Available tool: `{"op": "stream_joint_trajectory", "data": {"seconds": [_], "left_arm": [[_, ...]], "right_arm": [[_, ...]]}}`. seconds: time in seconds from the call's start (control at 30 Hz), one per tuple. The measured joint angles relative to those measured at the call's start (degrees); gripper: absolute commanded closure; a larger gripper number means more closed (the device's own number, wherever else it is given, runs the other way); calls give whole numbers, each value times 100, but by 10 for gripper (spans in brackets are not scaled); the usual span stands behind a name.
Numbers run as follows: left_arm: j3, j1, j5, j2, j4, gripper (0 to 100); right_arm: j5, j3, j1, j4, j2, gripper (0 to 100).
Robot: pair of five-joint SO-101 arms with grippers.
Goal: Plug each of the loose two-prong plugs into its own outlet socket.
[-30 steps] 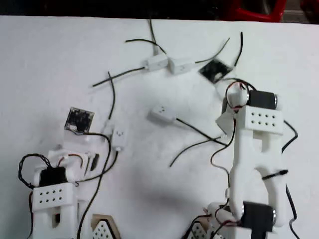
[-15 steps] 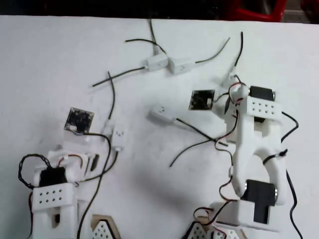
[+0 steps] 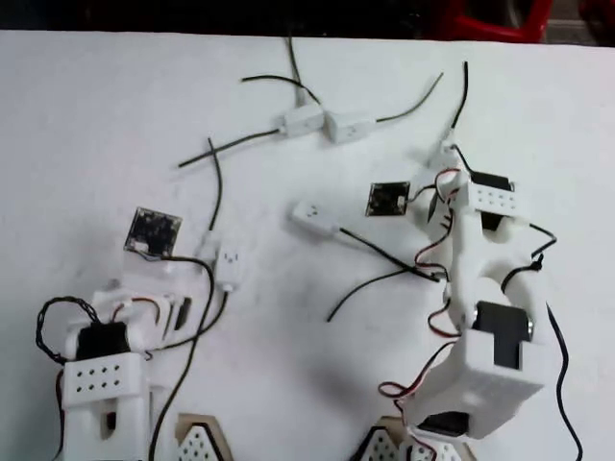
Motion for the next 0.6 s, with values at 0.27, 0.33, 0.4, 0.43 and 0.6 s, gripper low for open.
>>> {"op": "stream_joint_trajectory", "data": {"seconds": [0.27, 0.33, 0.4, 0.43, 0.6], "left_arm": [[0, 0, 0, 0, 0, 751], [0, 0, 0, 0, 0, 751], [0, 0, 0, 0, 0, 751], [0, 0, 0, 0, 0, 751], [0, 0, 0, 0, 0, 751]], "right_arm": [[0, -44, 26, -299, 404, 981], [0, -26, 18, -299, 316, 979], [0, -18, 26, -220, 141, 981], [0, -9, 44, -70, -9, 981], [0, -9, 44, 703, -1037, 981]]}}
